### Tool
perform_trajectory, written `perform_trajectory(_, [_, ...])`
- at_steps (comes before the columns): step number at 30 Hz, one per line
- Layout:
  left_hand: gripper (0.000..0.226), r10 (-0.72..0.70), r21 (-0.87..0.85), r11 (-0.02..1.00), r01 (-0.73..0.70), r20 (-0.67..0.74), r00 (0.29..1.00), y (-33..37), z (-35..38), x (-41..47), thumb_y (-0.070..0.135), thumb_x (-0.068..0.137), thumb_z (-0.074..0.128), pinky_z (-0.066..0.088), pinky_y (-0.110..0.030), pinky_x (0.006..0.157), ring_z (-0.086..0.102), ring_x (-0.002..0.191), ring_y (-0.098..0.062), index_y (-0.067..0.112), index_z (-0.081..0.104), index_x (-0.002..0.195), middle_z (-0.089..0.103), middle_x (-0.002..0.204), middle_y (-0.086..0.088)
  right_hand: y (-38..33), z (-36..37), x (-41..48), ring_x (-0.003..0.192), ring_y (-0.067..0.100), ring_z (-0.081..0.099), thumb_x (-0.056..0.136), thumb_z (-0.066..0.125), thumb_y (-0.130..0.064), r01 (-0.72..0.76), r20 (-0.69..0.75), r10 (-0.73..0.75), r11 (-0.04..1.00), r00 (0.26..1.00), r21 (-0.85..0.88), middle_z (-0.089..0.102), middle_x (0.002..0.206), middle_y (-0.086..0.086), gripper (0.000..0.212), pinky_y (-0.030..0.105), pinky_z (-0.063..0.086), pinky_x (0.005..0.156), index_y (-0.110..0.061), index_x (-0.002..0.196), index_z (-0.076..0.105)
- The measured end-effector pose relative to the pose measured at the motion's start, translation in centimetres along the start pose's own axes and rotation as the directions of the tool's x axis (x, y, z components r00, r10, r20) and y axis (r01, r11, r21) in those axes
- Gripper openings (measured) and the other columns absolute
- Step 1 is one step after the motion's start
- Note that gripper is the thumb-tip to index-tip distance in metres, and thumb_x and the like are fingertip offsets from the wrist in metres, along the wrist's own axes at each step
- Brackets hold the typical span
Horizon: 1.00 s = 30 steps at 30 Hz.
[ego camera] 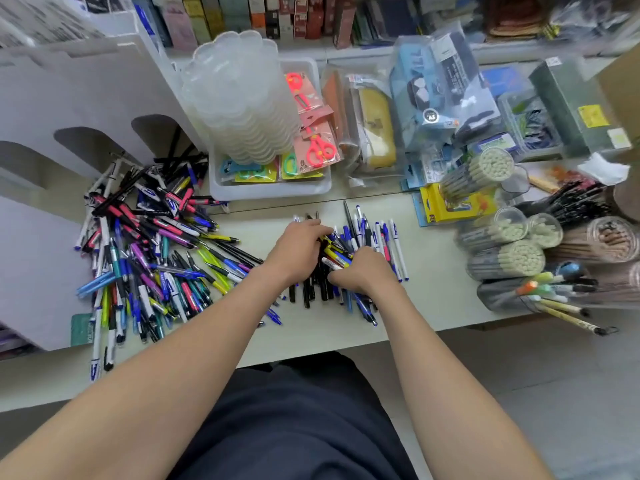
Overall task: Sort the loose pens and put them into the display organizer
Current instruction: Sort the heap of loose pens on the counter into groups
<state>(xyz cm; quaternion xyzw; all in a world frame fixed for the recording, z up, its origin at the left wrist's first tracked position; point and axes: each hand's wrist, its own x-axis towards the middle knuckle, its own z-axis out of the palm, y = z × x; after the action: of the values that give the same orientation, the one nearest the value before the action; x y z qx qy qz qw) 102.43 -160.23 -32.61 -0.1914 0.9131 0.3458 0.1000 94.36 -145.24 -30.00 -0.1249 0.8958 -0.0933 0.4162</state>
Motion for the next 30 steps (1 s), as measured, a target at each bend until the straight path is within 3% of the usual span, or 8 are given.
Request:
perform_trajectory(4, [0.05, 0.082, 0.13, 0.989, -0.069, -0.094, 0.992, 0.7, 0.1, 0.4, -0.008, 0.091, 0.056, 0.055, -0.045, 0.094, 0.064, 0.116, -0.03, 0.019, 0.075, 0.128, 0.073, 0.124, -0.002, 0.5, -0.8, 0.5, 0.061, 0.022, 0.058, 0.076, 0.073, -0.031, 0.017, 0.059, -0.02, 0.998, 0.998, 0.063, 0.064, 0.078, 0.004, 0.025, 0.026, 0.043, 0.053, -0.015, 0.087, 0.058])
perform_trajectory(8, [0.027, 0.204, 0.29, 0.944, -0.158, -0.138, 0.969, 1.1, -0.8, 0.6, 0.011, 0.096, 0.071, 0.056, -0.045, 0.076, 0.062, 0.101, -0.028, 0.025, 0.075, 0.118, 0.073, 0.115, 0.003, 1.3, -1.5, 1.0, 0.059, 0.023, 0.058, 0.074, 0.075, -0.036, 0.01, 0.089, -0.021, 0.993, 0.996, 0.116, 0.064, 0.075, 0.004, 0.038, 0.029, 0.046, 0.056, -0.009, 0.1, 0.067])
perform_trajectory(14, [0.041, 0.464, 0.444, 0.83, -0.336, -0.217, 0.859, -0.6, 0.1, -1.5, -0.006, 0.086, 0.07, 0.052, -0.042, 0.082, 0.06, 0.106, -0.03, 0.014, 0.069, 0.123, 0.069, 0.123, -0.005, 1.9, -1.9, 1.3, 0.071, 0.021, 0.066, 0.085, 0.078, -0.036, -0.004, -0.017, 0.009, 0.957, 1.0, 0.289, 0.065, 0.085, 0.003, 0.03, 0.031, 0.055, 0.062, -0.016, 0.088, 0.056])
perform_trajectory(17, [0.055, 0.363, 0.349, 0.883, -0.314, -0.085, 0.928, -1.1, 1.5, -3.2, -0.011, 0.082, 0.076, 0.06, -0.044, 0.081, 0.059, 0.12, -0.029, 0.016, 0.067, 0.129, 0.062, 0.136, -0.006, 1.5, -1.0, 1.4, 0.074, 0.019, 0.062, 0.085, 0.078, -0.038, -0.001, -0.048, 0.018, 0.942, 0.999, 0.337, 0.06, 0.089, 0.001, 0.04, 0.032, 0.051, 0.06, -0.014, 0.102, 0.052])
perform_trajectory(20, [0.058, 0.267, 0.259, 0.93, -0.26, 0.008, 0.964, -1.2, 2.4, -3.3, -0.016, 0.085, 0.068, 0.059, -0.047, 0.093, 0.058, 0.129, -0.03, 0.018, 0.067, 0.131, 0.056, 0.146, -0.005, 1.1, -0.2, 1.4, 0.069, 0.018, 0.061, 0.08, 0.081, -0.043, 0.035, -0.086, -0.011, 0.958, 0.996, 0.285, 0.063, 0.089, 0.001, 0.049, 0.027, 0.041, 0.05, -0.011, 0.111, 0.059])
perform_trajectory(24, [0.038, -0.038, -0.024, 0.999, 0.033, -0.201, 0.979, 0.1, 3.3, -3.1, -0.001, 0.1, 0.054, 0.045, -0.041, 0.104, 0.047, 0.124, -0.033, 0.016, 0.063, 0.132, 0.049, 0.138, -0.01, 0.9, 0.4, 0.6, 0.069, 0.024, 0.065, 0.079, 0.08, -0.036, 0.136, -0.192, -0.097, 0.971, 0.977, 0.198, 0.066, 0.08, 0.005, 0.036, 0.035, 0.052, 0.053, -0.009, 0.091, 0.06])
perform_trajectory(27, [0.039, -0.242, -0.105, 0.968, 0.229, -0.14, 0.96, 0.7, 3.9, -2.3, 0.016, 0.107, 0.052, 0.038, -0.045, 0.111, 0.045, 0.128, -0.04, 0.014, 0.053, 0.146, 0.044, 0.143, -0.015, 0.8, 0.9, -0.3, 0.071, 0.025, 0.063, 0.079, 0.079, -0.044, 0.197, -0.225, -0.162, 0.97, 0.961, 0.142, 0.063, 0.08, 0.005, 0.04, 0.037, 0.053, 0.056, -0.013, 0.086, 0.054])
perform_trajectory(30, [0.039, -0.285, -0.141, 0.953, 0.267, -0.131, 0.949, 0.7, 4.2, -2.0, 0.026, 0.109, 0.053, 0.04, -0.047, 0.112, 0.045, 0.133, -0.037, 0.012, 0.055, 0.145, 0.046, 0.143, -0.013, 1.3, 1.0, -0.8, 0.074, 0.025, 0.06, 0.083, 0.072, -0.053, 0.216, -0.234, -0.216, 0.976, 0.948, -0.027, 0.061, 0.081, 0.002, 0.041, 0.032, 0.044, 0.053, -0.017, 0.085, 0.054])
